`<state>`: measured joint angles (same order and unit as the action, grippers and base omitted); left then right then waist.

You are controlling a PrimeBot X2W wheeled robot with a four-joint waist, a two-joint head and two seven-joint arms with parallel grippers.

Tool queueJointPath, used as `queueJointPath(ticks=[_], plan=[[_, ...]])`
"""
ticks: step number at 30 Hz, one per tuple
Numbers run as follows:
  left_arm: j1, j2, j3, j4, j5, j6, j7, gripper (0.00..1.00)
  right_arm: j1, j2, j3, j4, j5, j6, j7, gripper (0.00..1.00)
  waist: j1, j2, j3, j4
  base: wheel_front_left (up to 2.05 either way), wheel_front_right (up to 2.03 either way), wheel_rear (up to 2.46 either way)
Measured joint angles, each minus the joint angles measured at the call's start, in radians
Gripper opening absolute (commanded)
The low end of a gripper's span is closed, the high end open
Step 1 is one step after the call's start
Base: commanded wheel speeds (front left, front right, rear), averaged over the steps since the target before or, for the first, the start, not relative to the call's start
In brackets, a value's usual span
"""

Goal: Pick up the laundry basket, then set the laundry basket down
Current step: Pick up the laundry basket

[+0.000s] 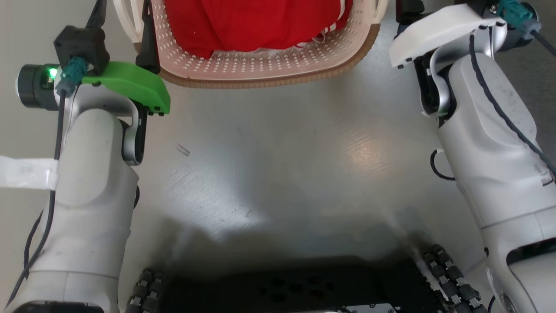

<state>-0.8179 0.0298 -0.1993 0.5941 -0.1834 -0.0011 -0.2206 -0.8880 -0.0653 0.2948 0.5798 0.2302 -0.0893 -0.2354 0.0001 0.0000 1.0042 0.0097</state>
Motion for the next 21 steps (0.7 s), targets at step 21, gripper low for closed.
queueJointPath(ticks=[21], plan=[[-0.165, -0.012, 0.0, 0.223, -0.031, -0.023, 0.035, 1.0, -0.132, -0.003, 0.077, 0.225, 0.149, 0.018, 0.075, 1.0, 0.0, 0.0, 0.05, 0.039, 0.0, 0.0, 0.0]])
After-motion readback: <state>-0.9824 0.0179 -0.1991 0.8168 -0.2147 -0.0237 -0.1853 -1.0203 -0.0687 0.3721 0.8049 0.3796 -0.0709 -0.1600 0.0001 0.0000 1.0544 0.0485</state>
